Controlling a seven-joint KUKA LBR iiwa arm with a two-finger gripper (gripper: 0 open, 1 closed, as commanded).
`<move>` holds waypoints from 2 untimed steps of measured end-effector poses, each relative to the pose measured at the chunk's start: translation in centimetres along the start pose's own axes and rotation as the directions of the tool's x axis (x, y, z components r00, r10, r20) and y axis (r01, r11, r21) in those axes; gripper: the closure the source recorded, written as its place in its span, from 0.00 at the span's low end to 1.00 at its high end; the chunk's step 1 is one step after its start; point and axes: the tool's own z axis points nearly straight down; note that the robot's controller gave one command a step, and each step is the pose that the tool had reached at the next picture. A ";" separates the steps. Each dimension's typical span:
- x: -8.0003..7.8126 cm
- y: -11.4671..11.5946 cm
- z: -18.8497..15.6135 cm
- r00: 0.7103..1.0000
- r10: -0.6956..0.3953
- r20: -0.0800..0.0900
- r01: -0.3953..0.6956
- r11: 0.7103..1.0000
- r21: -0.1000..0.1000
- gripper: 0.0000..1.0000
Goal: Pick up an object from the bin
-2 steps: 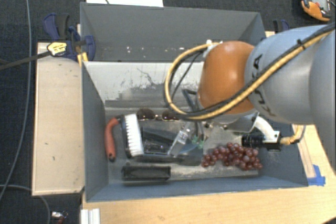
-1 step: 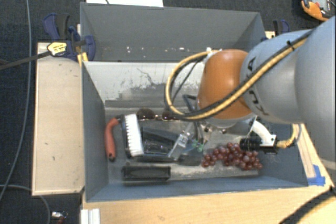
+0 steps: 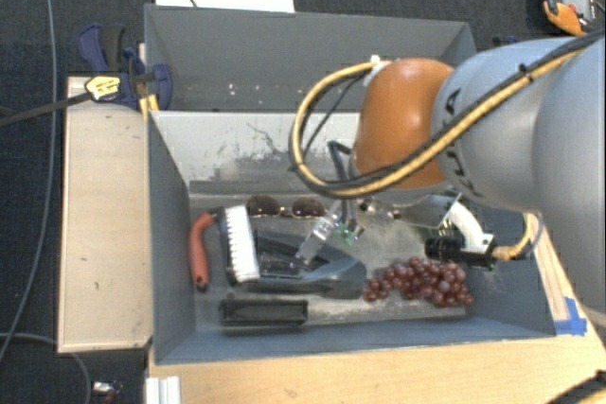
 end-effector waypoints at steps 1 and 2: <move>1.3 -2.8 6.3 0.990 0.142 -0.005 -0.142 0.990 0.011 0.00; -3.9 0.9 3.4 0.987 -0.160 0.006 0.160 0.987 -0.004 0.00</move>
Offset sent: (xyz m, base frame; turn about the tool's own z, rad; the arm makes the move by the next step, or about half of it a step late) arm 0.0586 -0.0199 -0.0237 -0.2675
